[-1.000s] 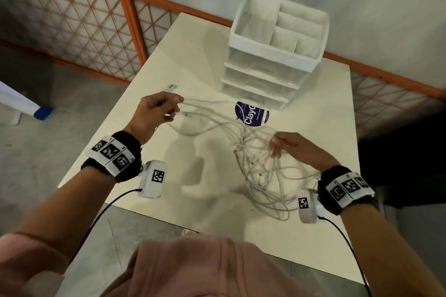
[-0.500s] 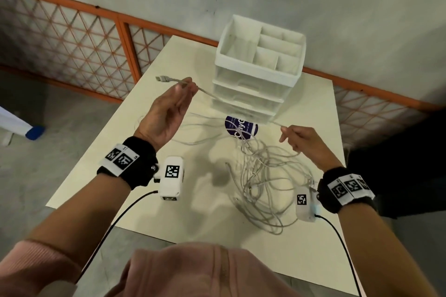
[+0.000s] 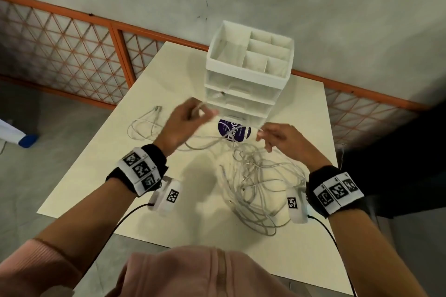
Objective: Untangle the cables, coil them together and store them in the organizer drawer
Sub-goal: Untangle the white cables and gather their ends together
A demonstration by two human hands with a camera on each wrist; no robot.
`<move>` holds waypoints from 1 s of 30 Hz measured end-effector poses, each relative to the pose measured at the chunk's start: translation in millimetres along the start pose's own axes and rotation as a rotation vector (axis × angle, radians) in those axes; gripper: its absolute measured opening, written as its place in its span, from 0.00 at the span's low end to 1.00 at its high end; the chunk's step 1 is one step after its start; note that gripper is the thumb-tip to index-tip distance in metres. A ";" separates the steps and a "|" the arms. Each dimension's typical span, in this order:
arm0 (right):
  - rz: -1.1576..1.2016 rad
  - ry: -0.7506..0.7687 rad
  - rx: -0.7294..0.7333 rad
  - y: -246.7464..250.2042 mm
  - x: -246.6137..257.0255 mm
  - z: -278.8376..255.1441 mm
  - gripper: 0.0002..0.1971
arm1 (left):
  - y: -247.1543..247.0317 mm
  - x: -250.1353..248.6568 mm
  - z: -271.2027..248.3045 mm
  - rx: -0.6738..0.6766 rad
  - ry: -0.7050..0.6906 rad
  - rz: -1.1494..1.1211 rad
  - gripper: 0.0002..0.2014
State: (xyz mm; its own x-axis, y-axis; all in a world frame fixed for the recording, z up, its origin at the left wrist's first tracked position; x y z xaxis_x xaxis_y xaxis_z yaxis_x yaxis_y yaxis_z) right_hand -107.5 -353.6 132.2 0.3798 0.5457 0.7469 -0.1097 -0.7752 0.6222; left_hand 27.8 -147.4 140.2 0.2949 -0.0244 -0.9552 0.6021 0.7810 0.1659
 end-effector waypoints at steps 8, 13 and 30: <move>-0.087 0.133 0.108 7.4 77.2 -3.1 0.11 | -33.2 -26.5 4.2 0.163 -0.185 0.123 0.14; -0.193 -0.027 0.298 -34.5 17.2 11.1 0.10 | -16.6 -62.9 17.3 -0.019 -0.356 0.063 0.14; 0.083 0.345 -0.586 94.3 100.1 -26.8 0.09 | 42.4 36.4 -7.5 -0.175 -0.090 0.504 0.14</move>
State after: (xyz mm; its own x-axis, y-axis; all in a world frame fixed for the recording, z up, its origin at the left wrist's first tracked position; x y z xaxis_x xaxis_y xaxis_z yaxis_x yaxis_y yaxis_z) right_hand -104.5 -363.5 272.0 0.0447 0.6379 0.7688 -0.6416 -0.5715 0.5116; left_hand 58.5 -110.5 110.6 0.5828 0.3328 -0.7414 0.2393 0.8016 0.5479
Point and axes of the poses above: each hand's wrist, its own z-axis towards the middle knuckle, its own y-axis out of the back of the hand, x = y × z, the point moved 5 cm from there along z, towards the middle knuckle, and after that the axes turned 10 degrees about -y, right-handed, at the moved point
